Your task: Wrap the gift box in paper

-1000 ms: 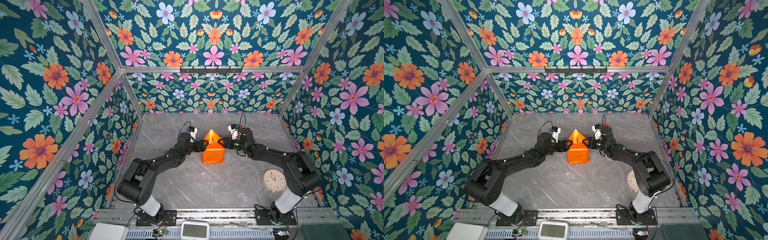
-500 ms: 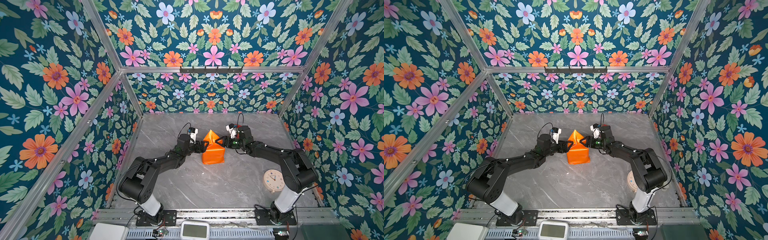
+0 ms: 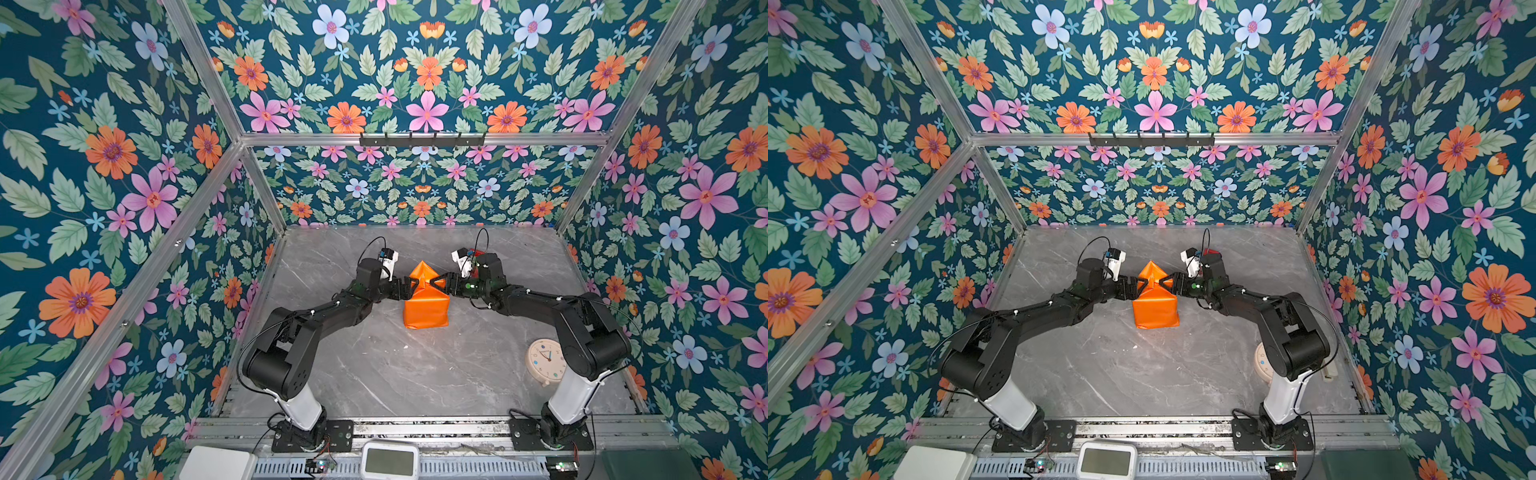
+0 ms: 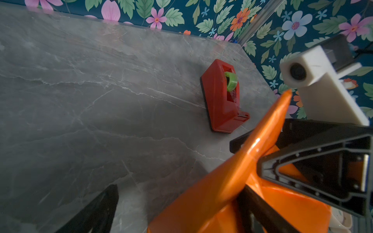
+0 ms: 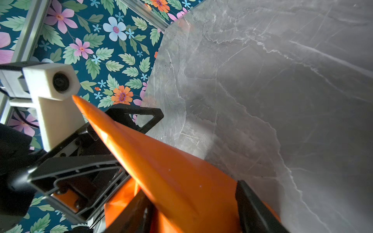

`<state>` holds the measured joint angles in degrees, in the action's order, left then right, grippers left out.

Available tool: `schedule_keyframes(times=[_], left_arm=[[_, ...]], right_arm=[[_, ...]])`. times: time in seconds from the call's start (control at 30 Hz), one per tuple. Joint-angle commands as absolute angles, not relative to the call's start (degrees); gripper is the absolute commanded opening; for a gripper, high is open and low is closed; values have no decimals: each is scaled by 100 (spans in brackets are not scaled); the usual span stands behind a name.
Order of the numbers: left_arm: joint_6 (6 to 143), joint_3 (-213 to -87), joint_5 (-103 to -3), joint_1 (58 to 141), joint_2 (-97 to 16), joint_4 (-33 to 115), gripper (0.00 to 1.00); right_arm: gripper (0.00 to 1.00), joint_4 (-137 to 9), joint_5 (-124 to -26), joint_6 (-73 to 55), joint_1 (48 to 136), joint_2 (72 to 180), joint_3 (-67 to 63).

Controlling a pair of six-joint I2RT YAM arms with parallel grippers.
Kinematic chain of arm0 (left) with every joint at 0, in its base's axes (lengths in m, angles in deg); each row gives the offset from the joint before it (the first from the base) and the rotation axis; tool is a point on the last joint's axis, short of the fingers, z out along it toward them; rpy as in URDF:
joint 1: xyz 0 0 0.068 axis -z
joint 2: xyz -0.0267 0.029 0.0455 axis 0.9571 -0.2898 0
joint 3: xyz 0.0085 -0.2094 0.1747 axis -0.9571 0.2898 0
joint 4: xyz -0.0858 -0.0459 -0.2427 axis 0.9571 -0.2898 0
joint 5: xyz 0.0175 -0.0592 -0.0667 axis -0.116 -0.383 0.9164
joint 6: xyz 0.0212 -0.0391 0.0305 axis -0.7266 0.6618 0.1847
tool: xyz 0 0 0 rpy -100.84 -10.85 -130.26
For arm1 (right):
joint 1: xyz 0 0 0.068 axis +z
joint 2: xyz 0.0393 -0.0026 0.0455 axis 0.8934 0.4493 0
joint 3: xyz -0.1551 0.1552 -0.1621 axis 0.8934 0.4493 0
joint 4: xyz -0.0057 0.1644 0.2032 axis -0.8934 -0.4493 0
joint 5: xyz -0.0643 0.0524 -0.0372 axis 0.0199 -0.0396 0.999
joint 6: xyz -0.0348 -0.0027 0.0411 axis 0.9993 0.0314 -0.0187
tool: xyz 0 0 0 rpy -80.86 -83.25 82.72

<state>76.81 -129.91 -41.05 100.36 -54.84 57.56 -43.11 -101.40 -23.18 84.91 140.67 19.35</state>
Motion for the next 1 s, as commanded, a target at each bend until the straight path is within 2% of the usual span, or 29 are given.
schedule_keyframes(times=[0.0, 0.17, 0.57, 0.97], left_arm=[[7325, -13152, -3908, 10001, -5591, 5374, 95], [6936, -13420, -3457, 9845, -5761, 5162, 92], [6041, -13922, -2021, 9684, -6130, 5335, 62], [5471, -14498, -1245, 9689, -6413, 5004, 56]], right_arm=[[62, -4889, -10155, -2104, 8502, 14092, 1989], [61, -4971, -10199, -1968, 8504, 14082, 1933], [58, -5091, -10285, -1802, 8509, 14083, 1852], [55, -5137, -10331, -1767, 8502, 14102, 1790]])
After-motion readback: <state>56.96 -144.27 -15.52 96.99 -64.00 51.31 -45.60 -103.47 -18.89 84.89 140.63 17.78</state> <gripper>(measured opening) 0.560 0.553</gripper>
